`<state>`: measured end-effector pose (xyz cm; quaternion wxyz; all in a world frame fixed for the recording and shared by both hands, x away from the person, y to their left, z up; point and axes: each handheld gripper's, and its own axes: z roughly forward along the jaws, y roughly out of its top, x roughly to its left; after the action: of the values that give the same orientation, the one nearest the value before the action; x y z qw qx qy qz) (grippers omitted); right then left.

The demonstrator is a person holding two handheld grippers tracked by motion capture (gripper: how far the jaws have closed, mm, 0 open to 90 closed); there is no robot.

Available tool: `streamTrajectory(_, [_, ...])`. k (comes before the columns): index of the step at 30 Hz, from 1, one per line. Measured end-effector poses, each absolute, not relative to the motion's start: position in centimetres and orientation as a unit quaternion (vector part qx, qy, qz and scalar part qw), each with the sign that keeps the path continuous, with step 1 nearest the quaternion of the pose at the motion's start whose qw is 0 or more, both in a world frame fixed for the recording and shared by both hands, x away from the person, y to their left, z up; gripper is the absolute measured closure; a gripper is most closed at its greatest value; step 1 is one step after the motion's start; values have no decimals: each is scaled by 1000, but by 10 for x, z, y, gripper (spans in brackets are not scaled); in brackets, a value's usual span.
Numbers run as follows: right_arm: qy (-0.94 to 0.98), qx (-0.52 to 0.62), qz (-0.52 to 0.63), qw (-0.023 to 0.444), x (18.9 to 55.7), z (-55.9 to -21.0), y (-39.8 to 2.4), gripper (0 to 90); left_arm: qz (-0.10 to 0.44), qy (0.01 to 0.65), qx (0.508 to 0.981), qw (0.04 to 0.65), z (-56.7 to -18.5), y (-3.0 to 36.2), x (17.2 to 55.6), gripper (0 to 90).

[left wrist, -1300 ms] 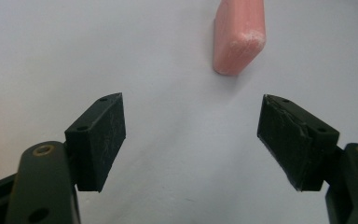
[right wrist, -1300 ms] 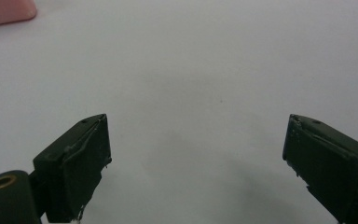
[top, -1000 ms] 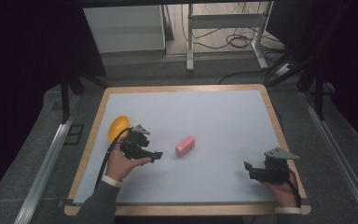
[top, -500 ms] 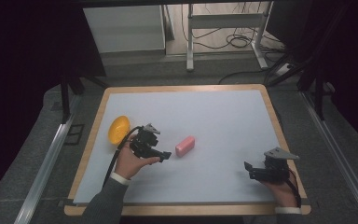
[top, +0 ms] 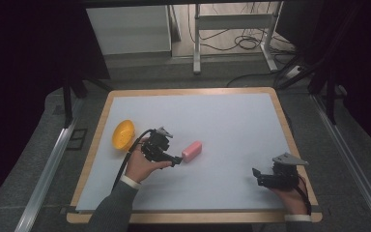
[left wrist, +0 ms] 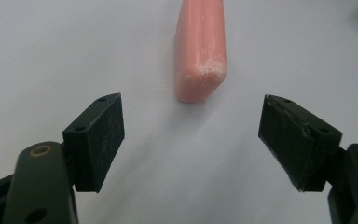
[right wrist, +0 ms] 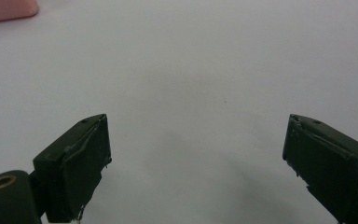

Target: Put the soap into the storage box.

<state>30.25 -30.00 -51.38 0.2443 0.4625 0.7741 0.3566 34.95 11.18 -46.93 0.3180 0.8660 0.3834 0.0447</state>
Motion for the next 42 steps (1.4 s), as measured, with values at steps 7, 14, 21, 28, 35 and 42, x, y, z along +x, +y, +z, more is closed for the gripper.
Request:
streamTrajectory(7, [776,461,355,244,303,-514,-299,73,45,379,869,315,-468,104,354,232])
streamTrajectory(14, [776,461,353,245,303,-515,-299,73,44,370,875,310,-466,91,357,232])
streamTrajectory(21, [777,461,351,245,303,-516,-298,73,41,364,881,299,-465,81,363,233])
streamTrajectory(28, [776,465,347,247,303,-516,-299,73,34,367,882,292,-468,74,370,233])
streamTrajectory(35, [777,464,347,247,303,-516,-298,72,29,368,885,285,-472,66,376,233])
streamTrajectory(42, [777,464,347,247,303,-516,-299,73,26,369,889,271,-478,52,383,238])
